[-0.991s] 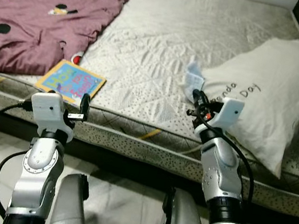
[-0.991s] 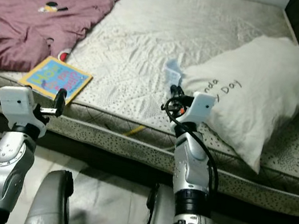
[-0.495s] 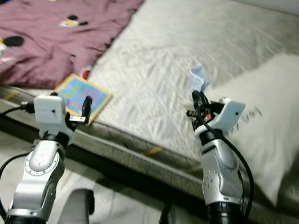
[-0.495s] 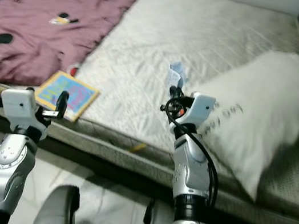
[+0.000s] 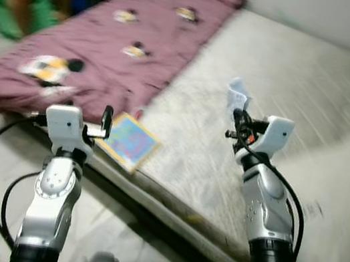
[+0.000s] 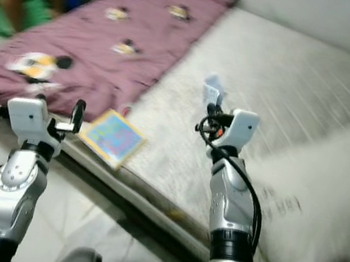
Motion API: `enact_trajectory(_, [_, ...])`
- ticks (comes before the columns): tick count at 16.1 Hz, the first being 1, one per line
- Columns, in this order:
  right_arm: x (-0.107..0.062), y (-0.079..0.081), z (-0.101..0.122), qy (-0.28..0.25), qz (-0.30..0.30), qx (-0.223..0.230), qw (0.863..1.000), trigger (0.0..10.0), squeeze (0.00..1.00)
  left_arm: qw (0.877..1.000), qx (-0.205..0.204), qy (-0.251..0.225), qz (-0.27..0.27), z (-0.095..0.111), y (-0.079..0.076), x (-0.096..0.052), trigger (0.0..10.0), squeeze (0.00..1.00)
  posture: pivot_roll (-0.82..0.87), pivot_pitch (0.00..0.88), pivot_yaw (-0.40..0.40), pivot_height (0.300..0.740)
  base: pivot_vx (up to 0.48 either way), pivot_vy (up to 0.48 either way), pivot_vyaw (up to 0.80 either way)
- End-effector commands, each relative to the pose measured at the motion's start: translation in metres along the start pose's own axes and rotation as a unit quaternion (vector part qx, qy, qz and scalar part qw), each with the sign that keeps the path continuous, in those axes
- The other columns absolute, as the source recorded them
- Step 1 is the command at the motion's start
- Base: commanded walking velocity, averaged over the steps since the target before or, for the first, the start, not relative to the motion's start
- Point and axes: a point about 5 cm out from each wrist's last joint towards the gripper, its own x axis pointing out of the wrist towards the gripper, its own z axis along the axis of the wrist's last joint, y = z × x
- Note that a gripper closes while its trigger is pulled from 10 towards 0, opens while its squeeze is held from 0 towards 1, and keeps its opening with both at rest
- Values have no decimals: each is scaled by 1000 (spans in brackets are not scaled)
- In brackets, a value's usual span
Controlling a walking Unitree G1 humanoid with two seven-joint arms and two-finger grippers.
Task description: Clean up the room
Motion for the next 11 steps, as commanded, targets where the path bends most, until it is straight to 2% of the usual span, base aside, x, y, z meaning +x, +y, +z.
enact_trajectory(1, [0, 7, 0, -3, 17, -6, 1000, 10000, 0, 1000, 5, 7, 7, -3, 6, -1, 10000, 0, 14, 0, 8, 740, 0, 0, 0])
enact_trajectory(6, [0, 3, -1, 5, 4, -23, 1000, 10000, 0, 1000, 5, 15, 8, -8, 6, -6, 10000, 0, 15, 0, 2, 740, 0, 0, 0])
enact_trajectory(9, [-1, -3, -6, 20, -20, -14, 999, 10000, 0, 999, 9, 33, 35, -15, 9, -11, 10000, 0, 14, 0, -2, 740, 0, 0, 0])
enact_trajectory(11, [-2, -4, -8, 28, -26, -22, 999, 10000, 0, 999, -2, 37, 30, -16, 7, -12, 10000, 0, 13, 0, -5, 740, 0, 0, 0])
